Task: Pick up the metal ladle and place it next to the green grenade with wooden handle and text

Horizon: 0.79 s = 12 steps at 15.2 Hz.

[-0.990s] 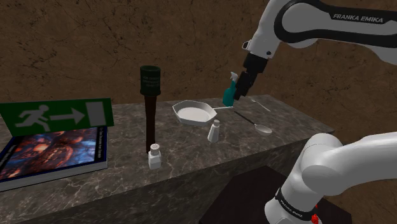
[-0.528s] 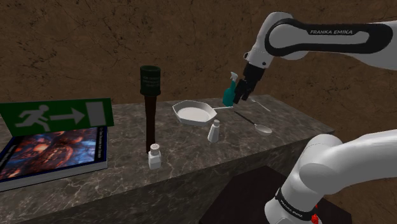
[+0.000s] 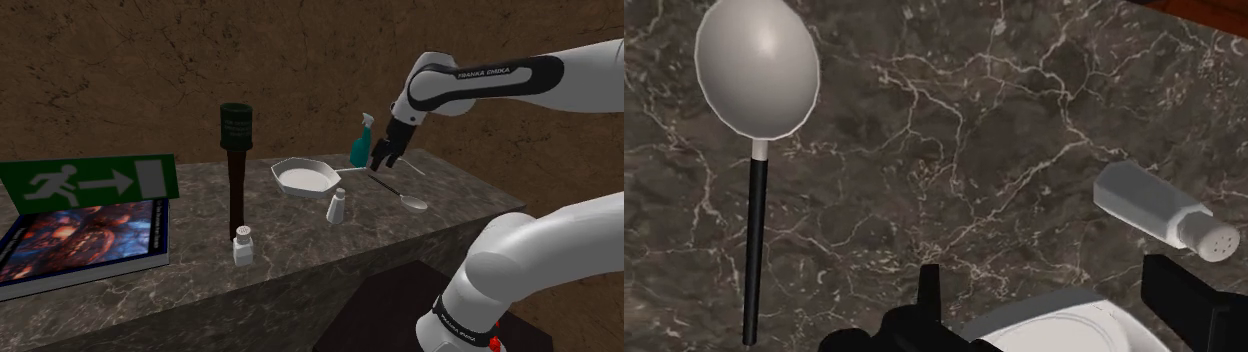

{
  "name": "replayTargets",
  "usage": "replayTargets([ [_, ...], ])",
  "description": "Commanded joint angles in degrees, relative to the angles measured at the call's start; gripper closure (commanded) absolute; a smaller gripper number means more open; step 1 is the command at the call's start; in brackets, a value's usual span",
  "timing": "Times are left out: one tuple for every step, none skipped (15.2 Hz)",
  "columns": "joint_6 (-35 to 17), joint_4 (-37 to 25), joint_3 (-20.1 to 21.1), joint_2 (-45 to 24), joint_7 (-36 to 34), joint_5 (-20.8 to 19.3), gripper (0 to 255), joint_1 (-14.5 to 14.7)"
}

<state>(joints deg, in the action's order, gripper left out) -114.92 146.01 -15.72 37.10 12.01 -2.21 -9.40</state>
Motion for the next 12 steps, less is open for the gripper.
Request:
replayTargets([
  [-2.64, -0.14, -2.07, -2.67, 0.85, -0.68, 0, -1.22],
  [-3.95, -0.07, -3.01, -3.87, 1.18, -0.92, 0, -1.76],
  [-5.26, -0.06, -3.97, -5.12, 1.53, -1.12, 0, -2.29],
  [-6.56, -0.08, -4.94, -6.40, 1.89, -1.27, 0, -2.78],
  [-7.85, -0.16, -5.92, -7.73, 2.27, -1.37, 0, -3.24],
  [-9.14, -0.27, -6.91, -9.10, 2.68, -1.41, 0, -3.67],
  [-10.42, -0.43, -7.91, -10.50, 3.12, -1.37, 0, -4.07],
  [-11.68, -0.64, -8.93, -11.95, 3.59, -1.27, 0, -4.44],
  [-12.93, -0.89, -9.95, -13.43, 4.10, -1.09, 0, -4.77],
  [-14.17, -1.18, -10.99, -14.95, 4.65, -0.81, 0, -5.06],
  [-15.38, -1.51, -12.04, -16.50, 5.24, -0.44, 0, -5.32],
  [-16.57, -1.89, -13.11, -18.09, 5.89, 0.03, 0, -5.53],
])
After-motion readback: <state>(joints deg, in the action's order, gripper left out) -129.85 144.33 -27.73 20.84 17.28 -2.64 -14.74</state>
